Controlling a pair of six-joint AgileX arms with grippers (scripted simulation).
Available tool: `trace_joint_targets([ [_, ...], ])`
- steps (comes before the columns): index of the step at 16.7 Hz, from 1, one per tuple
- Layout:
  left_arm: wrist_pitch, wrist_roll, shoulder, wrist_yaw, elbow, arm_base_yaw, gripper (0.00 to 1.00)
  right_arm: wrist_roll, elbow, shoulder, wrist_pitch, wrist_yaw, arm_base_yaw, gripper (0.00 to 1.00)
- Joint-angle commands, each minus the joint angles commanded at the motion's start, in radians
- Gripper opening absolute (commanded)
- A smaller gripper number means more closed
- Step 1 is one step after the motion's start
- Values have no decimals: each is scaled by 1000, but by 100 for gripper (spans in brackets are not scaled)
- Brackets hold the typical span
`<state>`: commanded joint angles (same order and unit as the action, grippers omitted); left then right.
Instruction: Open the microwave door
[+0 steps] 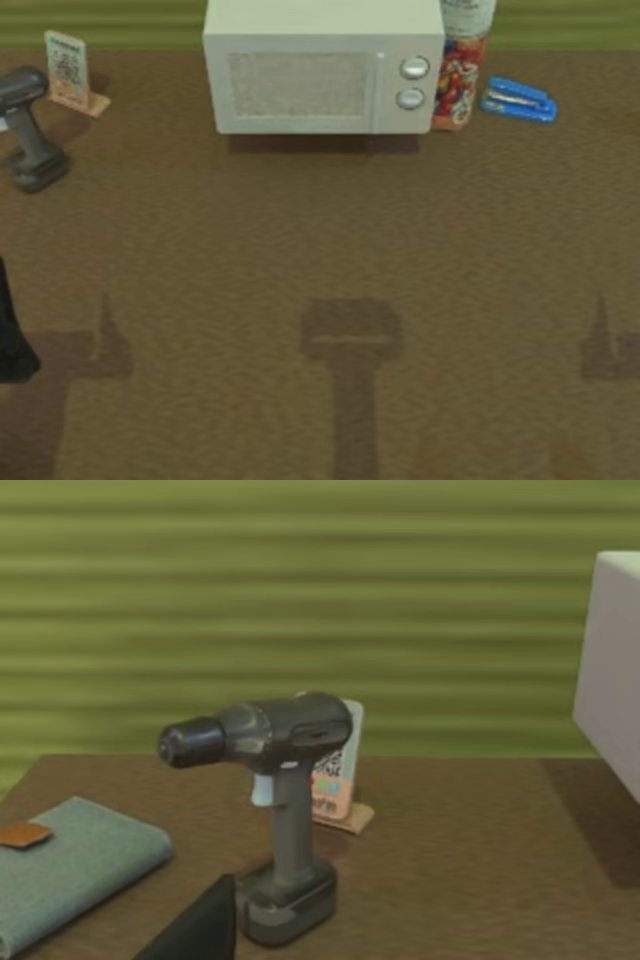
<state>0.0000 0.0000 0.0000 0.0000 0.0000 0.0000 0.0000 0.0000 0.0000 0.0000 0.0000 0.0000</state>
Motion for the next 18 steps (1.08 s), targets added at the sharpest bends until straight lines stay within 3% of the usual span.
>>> trace_joint_targets([
  [4, 0, -9, 30, -12, 30, -17, 100, 0, 0, 0, 0, 0, 0, 100],
  [7, -1, -40, 156, -61, 144, -80, 100, 0, 0, 0, 0, 0, 0, 100],
  [11, -12, -104, 463, -174, 389, -208, 100, 0, 0, 0, 0, 0, 0, 100],
  [18, -41, -247, 1202, -429, 930, -483, 100, 0, 0, 0, 0, 0, 0, 100],
])
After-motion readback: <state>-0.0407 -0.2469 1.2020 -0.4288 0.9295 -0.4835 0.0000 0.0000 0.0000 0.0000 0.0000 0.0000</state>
